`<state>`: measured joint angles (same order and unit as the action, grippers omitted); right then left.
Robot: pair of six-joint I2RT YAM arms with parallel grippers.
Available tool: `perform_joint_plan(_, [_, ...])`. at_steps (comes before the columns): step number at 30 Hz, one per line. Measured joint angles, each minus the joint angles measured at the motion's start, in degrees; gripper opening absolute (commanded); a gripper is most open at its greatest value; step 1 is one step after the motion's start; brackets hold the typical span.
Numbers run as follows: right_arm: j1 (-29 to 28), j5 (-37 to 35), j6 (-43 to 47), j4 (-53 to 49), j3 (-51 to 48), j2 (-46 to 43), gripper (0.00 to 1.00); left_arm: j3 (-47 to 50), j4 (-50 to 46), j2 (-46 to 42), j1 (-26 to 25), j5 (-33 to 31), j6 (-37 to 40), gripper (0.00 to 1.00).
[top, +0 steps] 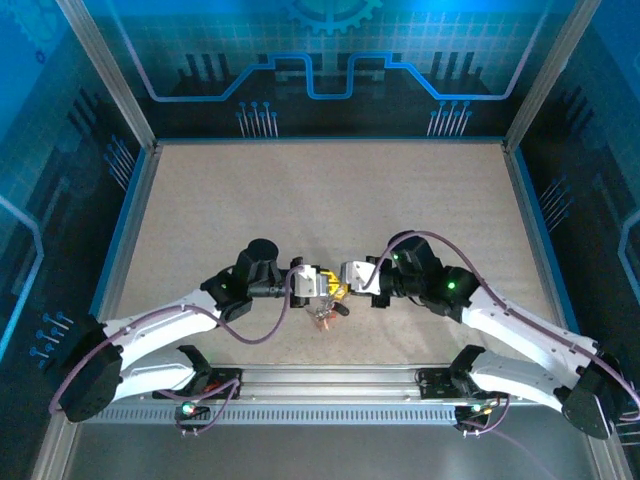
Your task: Put the keys on the keyring
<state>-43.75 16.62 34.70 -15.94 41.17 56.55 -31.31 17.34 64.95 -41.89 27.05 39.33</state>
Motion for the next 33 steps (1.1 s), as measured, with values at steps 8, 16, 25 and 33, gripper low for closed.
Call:
perform_joint_plan(8, [1.44,2.82,-2.62,5.4,-3.08,-2.51,0.0,2.73,5.01,-0.74,0.81,0.22,-2.45,0.14])
perform_joint_plan(16, [1.55,5.01,-4.28,9.62,-5.01,-2.69,0.0,3.76,8.09,-0.74,0.9,0.31,-4.28,0.24])
perform_joint_plan(25, [1.81,5.9,-4.74,11.56,-5.62,-2.67,0.0,4.2,9.6,-0.57,1.16,1.09,-5.86,0.21])
perform_joint_plan(33, [1.92,5.64,-4.68,11.5,-5.62,-2.67,0.0,5.64,15.65,2.14,1.44,2.4,-9.55,0.23])
